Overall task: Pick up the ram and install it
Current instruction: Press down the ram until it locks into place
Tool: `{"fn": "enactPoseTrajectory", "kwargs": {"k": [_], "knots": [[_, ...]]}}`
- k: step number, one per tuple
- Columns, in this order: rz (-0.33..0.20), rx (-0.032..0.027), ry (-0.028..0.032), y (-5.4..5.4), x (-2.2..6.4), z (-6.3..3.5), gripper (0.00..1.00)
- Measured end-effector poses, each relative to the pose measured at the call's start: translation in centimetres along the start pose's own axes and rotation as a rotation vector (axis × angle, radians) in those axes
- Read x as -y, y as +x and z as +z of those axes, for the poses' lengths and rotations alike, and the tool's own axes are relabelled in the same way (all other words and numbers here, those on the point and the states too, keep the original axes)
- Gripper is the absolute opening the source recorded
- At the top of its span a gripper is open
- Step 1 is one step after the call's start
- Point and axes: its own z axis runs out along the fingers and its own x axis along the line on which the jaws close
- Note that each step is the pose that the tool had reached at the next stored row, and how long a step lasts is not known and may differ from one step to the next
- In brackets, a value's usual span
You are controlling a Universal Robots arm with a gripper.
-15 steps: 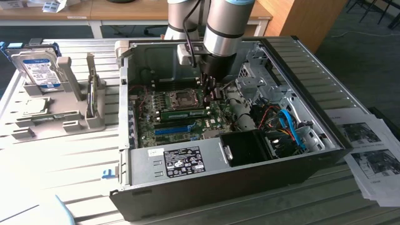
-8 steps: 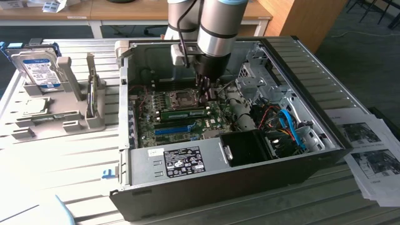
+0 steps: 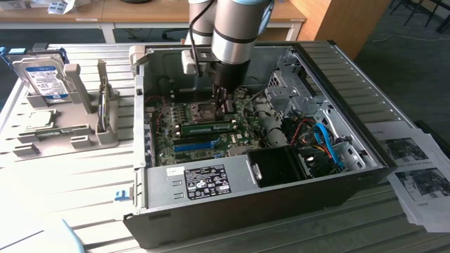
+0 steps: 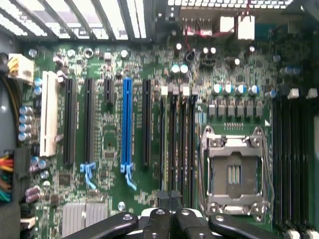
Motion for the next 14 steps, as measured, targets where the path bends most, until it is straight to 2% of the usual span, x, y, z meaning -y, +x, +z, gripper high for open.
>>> {"fn": "enactPoseTrajectory", "kwargs": {"k": [14], "knots": [[0.000, 0.0000, 0.0043, 0.0, -3.28, 0.13, 0.09]]}}
